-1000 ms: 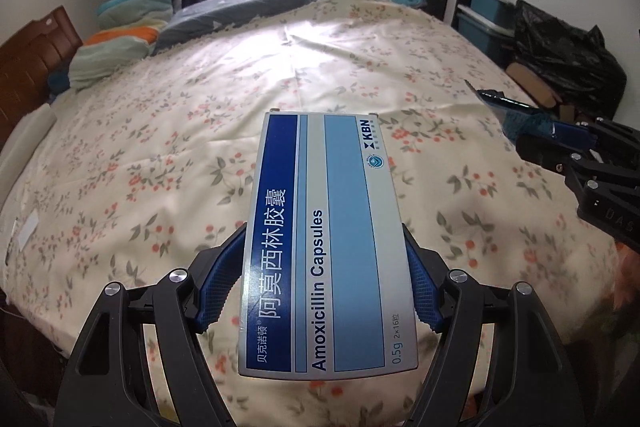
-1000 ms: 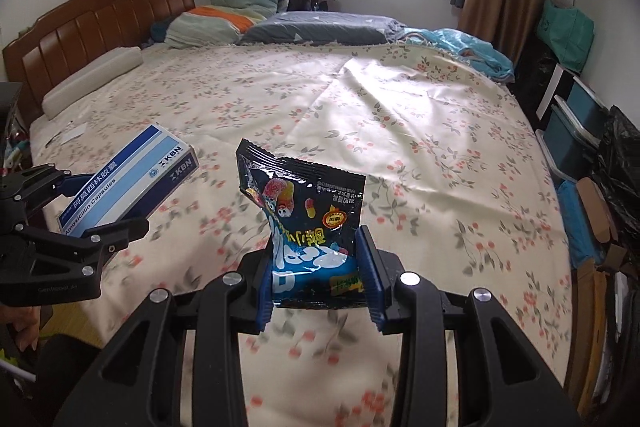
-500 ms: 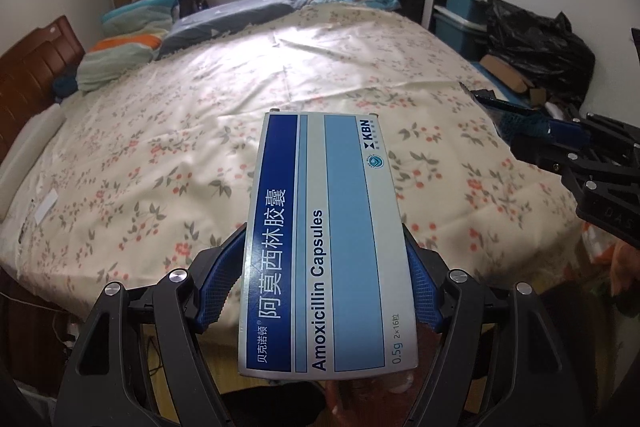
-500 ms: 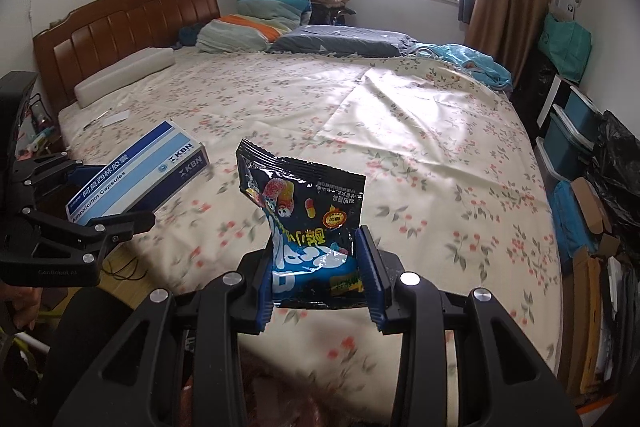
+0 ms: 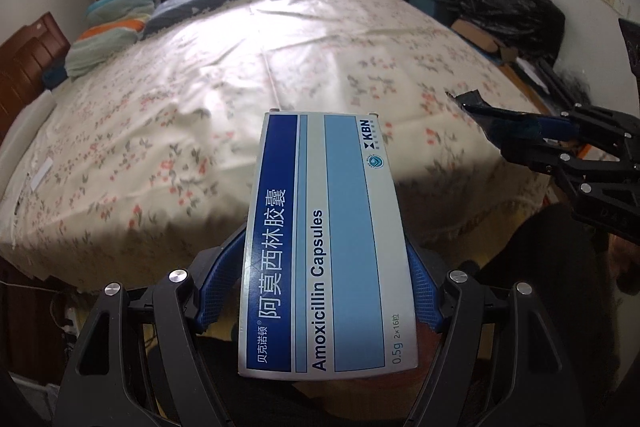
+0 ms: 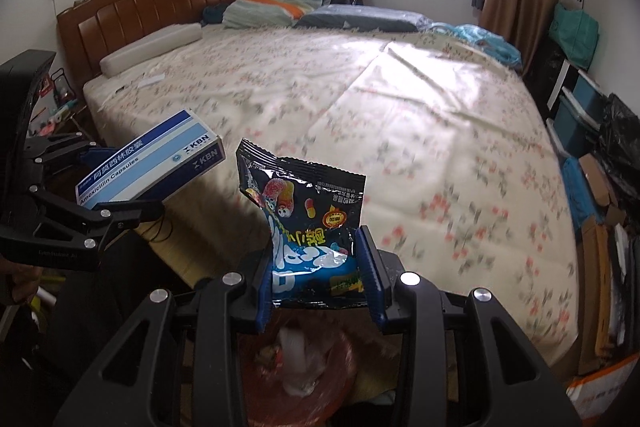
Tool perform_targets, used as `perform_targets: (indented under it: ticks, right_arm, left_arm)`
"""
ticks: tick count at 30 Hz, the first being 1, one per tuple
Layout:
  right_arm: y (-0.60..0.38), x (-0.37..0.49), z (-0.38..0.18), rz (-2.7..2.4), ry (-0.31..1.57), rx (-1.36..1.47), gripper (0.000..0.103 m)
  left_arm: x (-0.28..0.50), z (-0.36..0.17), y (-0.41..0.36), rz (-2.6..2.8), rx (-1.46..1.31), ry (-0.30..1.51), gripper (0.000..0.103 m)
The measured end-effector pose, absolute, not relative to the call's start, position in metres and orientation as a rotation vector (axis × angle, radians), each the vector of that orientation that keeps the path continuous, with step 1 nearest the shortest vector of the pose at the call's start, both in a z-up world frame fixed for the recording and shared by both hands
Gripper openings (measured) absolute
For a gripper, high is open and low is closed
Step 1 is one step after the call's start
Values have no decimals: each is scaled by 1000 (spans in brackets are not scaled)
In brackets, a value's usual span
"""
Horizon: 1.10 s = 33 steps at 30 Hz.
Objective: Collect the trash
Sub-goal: 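Carry the Amoxicillin box and snack wrapper down over the red bin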
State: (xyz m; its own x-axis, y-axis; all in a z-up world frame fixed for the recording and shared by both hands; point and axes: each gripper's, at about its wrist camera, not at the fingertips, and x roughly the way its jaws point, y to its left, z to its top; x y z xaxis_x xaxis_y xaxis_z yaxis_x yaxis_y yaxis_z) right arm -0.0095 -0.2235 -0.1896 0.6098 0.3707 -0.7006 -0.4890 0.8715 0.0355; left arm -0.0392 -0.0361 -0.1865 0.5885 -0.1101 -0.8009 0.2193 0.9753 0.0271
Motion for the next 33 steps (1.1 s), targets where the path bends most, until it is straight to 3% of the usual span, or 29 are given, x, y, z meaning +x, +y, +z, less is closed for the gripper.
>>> perform_targets:
  ticks: [19, 33]
  right_arm:
    - [-225, -43, -329, 556, 1058, -145, 36]
    - [-226, -18, -407, 574, 1253, -130, 36]
  left_arm:
    - [-68, -322, -65, -261, 173, 1205, 72]
    - [-31, -429, -90, -320, 196, 1491, 72]
